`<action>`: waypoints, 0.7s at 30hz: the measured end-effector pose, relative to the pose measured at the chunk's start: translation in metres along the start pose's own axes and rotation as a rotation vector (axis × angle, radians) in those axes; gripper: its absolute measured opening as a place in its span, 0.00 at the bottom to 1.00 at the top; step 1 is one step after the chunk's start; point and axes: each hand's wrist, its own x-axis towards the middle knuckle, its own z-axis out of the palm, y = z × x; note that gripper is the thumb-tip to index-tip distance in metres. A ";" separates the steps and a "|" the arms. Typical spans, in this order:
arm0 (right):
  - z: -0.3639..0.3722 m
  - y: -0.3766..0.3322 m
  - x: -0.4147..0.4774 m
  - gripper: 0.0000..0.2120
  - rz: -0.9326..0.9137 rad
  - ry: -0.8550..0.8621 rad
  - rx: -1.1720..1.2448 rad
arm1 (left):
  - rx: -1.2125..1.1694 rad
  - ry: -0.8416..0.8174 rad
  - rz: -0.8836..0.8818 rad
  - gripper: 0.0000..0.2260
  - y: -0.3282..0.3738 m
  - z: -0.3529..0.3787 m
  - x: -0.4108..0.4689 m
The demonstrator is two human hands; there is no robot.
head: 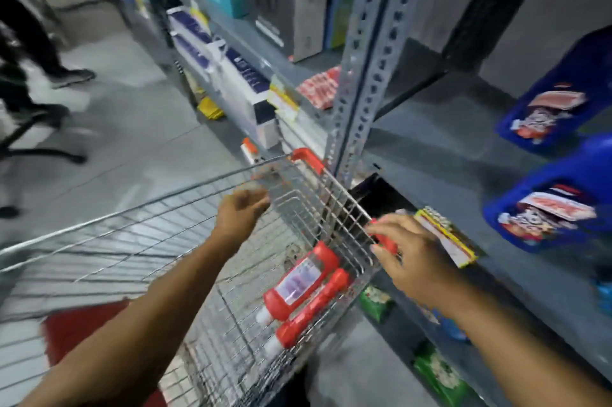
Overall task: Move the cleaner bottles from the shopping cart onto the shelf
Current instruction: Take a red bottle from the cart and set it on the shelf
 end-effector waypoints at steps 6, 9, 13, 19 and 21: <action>0.121 0.009 0.104 0.17 0.019 -0.661 -0.208 | 0.100 0.071 -0.529 0.13 -0.159 -0.068 -0.031; 0.180 0.017 0.128 0.14 -0.057 -0.857 -0.367 | 0.109 0.045 -0.677 0.16 -0.207 -0.064 -0.048; 0.245 0.038 0.133 0.12 -0.181 -1.026 -0.499 | 0.201 -0.095 -0.776 0.19 -0.247 -0.040 -0.057; 0.293 0.048 0.116 0.14 -0.205 -1.188 -0.557 | 0.156 -0.161 -0.702 0.09 -0.262 -0.003 -0.067; 0.300 0.054 0.114 0.13 -0.226 -1.202 -0.602 | 0.032 -0.092 -0.722 0.12 -0.263 0.006 -0.066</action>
